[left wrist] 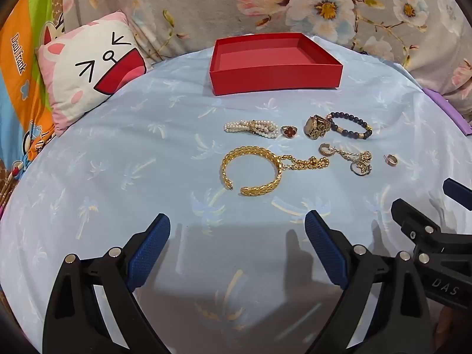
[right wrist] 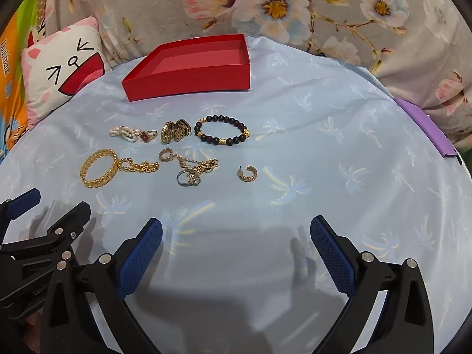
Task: Organize jewelry
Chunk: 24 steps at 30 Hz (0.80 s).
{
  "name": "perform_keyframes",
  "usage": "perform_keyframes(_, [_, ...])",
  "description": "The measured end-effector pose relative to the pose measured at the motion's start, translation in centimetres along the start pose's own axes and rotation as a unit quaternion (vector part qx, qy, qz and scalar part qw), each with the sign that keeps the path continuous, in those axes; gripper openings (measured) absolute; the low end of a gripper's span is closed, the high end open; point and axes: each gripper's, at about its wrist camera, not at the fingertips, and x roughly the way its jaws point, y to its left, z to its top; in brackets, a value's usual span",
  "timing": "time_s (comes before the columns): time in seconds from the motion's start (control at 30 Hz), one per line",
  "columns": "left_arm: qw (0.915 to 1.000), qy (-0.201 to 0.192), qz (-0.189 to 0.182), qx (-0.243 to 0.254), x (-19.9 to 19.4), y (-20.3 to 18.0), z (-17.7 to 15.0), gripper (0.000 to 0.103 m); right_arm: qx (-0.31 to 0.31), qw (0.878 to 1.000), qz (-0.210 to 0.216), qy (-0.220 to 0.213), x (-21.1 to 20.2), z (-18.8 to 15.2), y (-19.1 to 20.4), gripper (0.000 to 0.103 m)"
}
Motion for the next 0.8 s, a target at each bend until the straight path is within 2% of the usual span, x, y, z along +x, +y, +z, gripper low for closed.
perform_keyframes(0.8, [1.0000,0.000,-0.007,-0.004,-0.56,-0.43,0.76,0.090,-0.001,1.000,-0.001,-0.002,0.04,-0.09,0.02,0.098])
